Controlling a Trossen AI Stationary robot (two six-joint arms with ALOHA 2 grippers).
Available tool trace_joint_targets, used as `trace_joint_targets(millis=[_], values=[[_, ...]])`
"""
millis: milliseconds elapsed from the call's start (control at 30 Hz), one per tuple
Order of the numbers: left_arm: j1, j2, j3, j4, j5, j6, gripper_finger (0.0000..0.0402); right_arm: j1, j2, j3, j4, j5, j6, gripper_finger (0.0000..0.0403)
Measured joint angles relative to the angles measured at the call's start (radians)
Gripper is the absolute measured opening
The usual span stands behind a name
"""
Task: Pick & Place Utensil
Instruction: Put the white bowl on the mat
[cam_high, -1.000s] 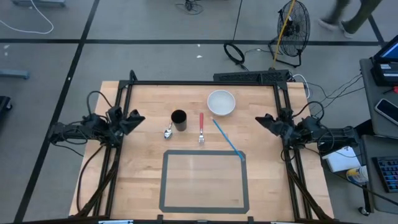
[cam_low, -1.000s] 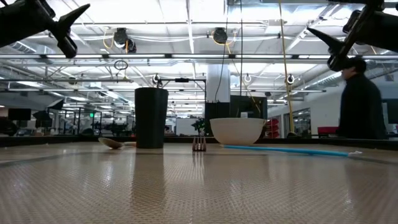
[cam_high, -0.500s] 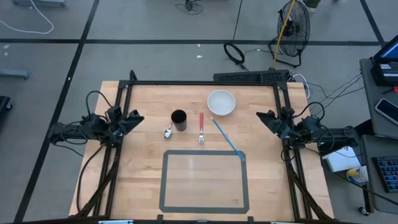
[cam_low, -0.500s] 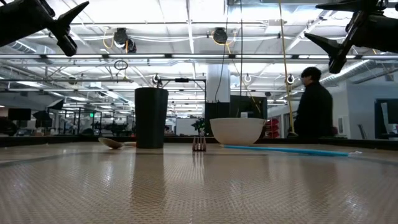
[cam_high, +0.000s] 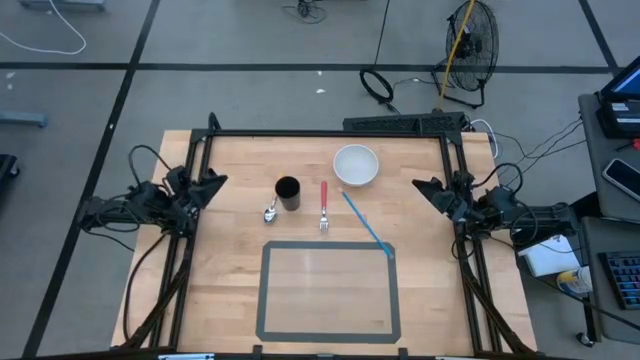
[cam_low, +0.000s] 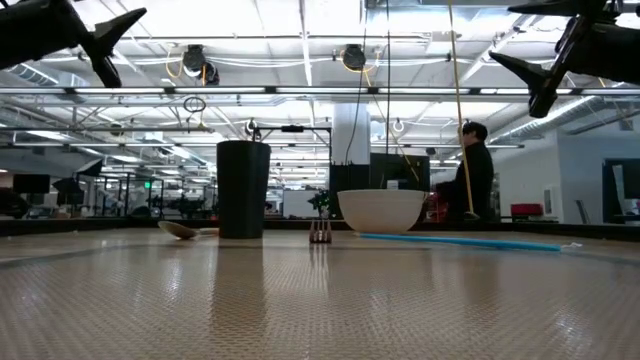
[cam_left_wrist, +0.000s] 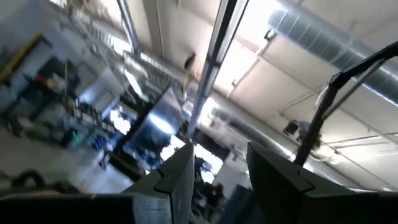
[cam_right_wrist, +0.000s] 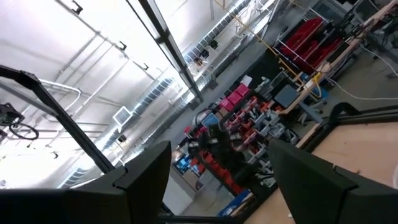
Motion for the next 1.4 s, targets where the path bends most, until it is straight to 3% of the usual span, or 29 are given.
trace_joint_targets(millis=[133, 267, 367, 600, 767, 933, 1000, 1133, 1400], values=[[0.000, 0.000, 0.001, 0.065, -0.023, 0.031, 0.0152, 0.000, 0.021, 0.000, 0.109, -0.011, -0.074, 0.0265], [0.000, 0.000, 0.001, 0.066, -0.023, 0.023, 0.0152, 0.000, 0.068, 0.013, 0.393, -0.006, -0.222, 0.0265], [0.000, 0.000, 0.001, 0.067, -0.037, 0.021, 0.0152, 0.000, 0.127, 0.086, 0.413, -0.031, -0.312, 0.0265], [0.000, 0.000, 0.001, 0.098, -0.139, 0.119, 0.0152, 0.000, 0.410, 0.348, 0.246, -0.061, -0.480, 0.0265], [0.000, 0.000, 0.001, 0.118, -0.149, 0.119, 0.0152, 0.000, 0.576, 0.499, 0.144, -0.068, -0.630, 0.0265], [0.000, 0.000, 0.001, 0.067, -0.136, 0.055, 0.0152, -0.026, 0.656, 0.639, -0.380, 0.274, -0.440, 0.0265], [0.000, 0.000, 0.001, 0.040, -0.136, 0.037, 0.0152, -0.056, 0.695, 0.672, -0.485, 0.317, -0.343, 0.0265], [0.000, 0.000, 0.001, -0.011, -0.158, 0.015, 0.0152, -0.119, 0.806, 0.726, -0.515, 0.264, -0.267, 0.0265], [0.000, 0.000, 0.001, -0.022, -0.176, 0.026, 0.0152, -0.186, 1.078, 0.861, -0.506, -0.028, -0.282, 0.0265]])
